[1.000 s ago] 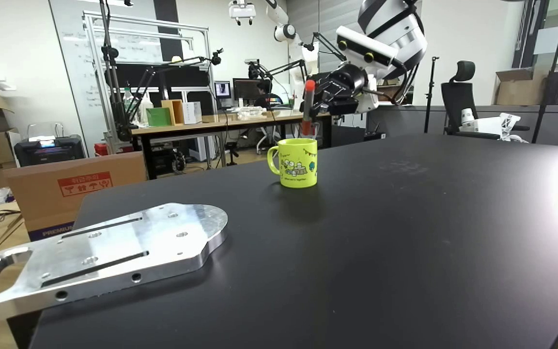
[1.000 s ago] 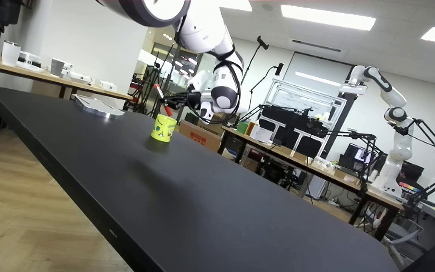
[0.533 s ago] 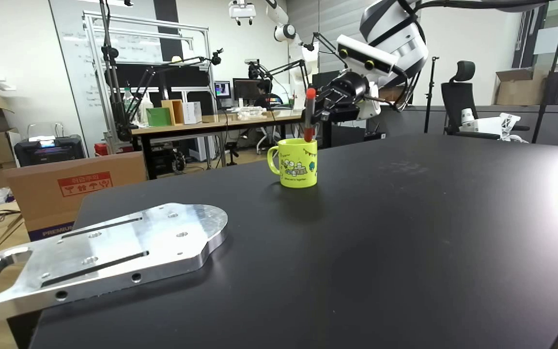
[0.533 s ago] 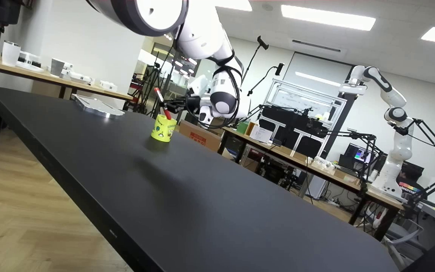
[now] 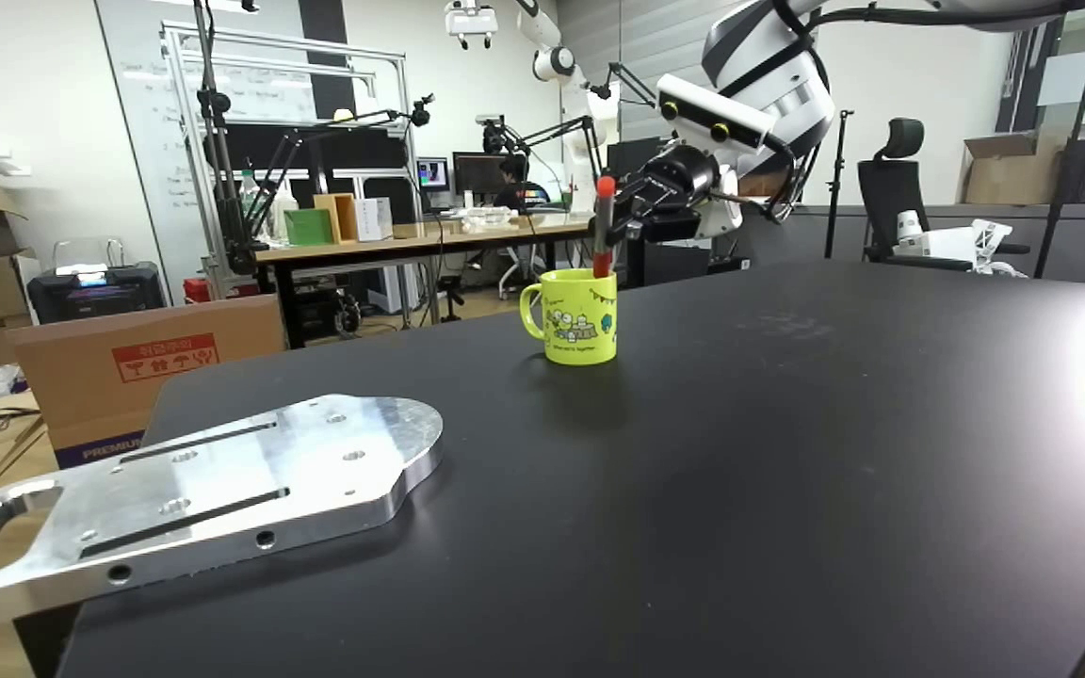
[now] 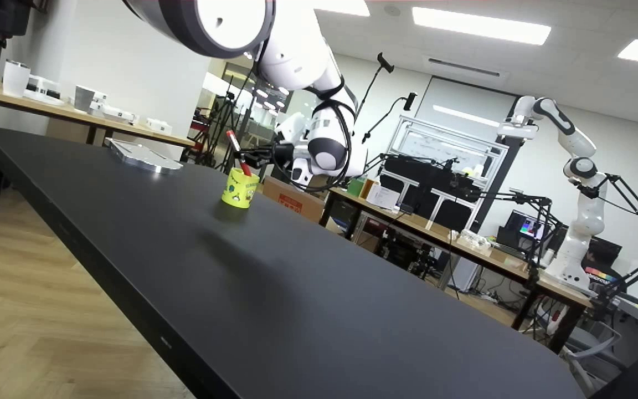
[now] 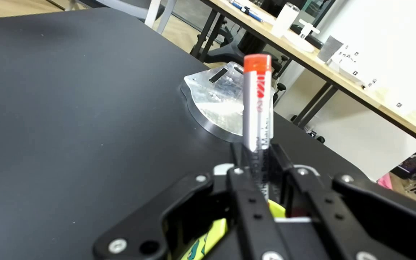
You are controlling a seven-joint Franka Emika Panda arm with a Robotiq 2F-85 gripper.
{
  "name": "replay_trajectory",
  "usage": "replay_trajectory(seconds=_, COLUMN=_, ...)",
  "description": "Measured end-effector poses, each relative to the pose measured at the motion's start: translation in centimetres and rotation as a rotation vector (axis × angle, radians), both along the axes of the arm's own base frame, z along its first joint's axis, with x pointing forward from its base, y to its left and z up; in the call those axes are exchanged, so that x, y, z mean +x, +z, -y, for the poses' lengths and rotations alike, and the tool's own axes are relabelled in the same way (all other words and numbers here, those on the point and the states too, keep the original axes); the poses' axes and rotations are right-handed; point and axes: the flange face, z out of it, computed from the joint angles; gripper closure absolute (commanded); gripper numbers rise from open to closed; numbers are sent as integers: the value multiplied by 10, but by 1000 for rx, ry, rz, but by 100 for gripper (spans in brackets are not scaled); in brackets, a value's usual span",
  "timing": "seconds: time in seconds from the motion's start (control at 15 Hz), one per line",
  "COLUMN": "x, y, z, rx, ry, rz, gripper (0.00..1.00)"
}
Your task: Put the marker in the cup
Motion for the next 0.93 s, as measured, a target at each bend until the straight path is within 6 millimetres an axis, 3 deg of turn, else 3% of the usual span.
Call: replay_trajectory(seconds=0.93, x=4, y=0, z=-2, rx=-9, ry=-23, rz=17, gripper=95)
